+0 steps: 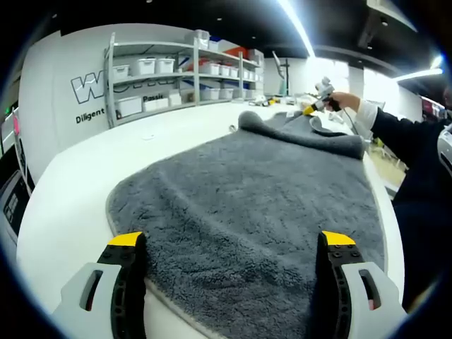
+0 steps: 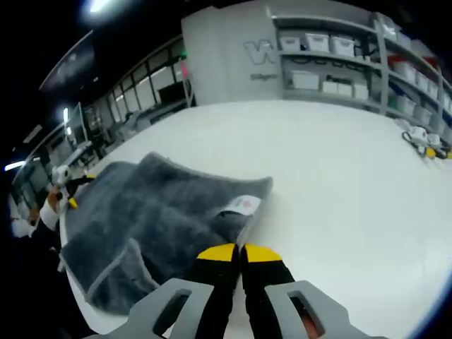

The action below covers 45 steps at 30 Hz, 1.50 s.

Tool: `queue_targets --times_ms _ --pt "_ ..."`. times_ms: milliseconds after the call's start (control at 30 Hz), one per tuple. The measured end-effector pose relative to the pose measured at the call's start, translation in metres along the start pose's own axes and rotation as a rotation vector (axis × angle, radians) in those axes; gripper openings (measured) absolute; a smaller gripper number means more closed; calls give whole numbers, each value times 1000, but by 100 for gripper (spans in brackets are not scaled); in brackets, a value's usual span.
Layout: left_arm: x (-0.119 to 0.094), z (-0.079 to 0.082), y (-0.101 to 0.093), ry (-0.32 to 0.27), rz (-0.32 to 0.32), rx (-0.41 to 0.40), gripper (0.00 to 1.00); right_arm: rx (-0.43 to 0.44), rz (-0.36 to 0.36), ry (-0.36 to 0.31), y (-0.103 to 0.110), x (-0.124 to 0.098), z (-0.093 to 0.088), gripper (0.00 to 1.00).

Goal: Open the folded towel by lifting each exposed corner and separating the folded layers until the towel lies flat within the target outline without major curled edges

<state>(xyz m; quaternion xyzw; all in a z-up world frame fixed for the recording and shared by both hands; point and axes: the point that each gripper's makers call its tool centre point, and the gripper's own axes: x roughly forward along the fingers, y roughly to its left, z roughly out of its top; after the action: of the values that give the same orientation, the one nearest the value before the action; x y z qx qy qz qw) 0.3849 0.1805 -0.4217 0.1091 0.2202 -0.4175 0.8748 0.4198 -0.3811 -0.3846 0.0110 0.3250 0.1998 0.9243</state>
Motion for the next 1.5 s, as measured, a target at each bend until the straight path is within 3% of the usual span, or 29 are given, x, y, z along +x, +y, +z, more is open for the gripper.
queue_targets --times_ms 233,533,900,1100,1500 --pt "0 0 0 0 1 0 99 -3 -27 -6 9 -9 -12 0" --pt "-2 -1 0 -3 4 -1 99 -4 -71 -1 -34 -4 -3 0" --pt "-3 -2 1 -7 13 -5 99 -8 -101 3 -55 -3 -1 0" --pt "-3 -2 1 -7 14 -6 99 -38 -165 18 -69 -6 -7 0" --pt "-3 -2 -1 -9 15 -6 99 -67 -220 28 -81 -9 -11 0"
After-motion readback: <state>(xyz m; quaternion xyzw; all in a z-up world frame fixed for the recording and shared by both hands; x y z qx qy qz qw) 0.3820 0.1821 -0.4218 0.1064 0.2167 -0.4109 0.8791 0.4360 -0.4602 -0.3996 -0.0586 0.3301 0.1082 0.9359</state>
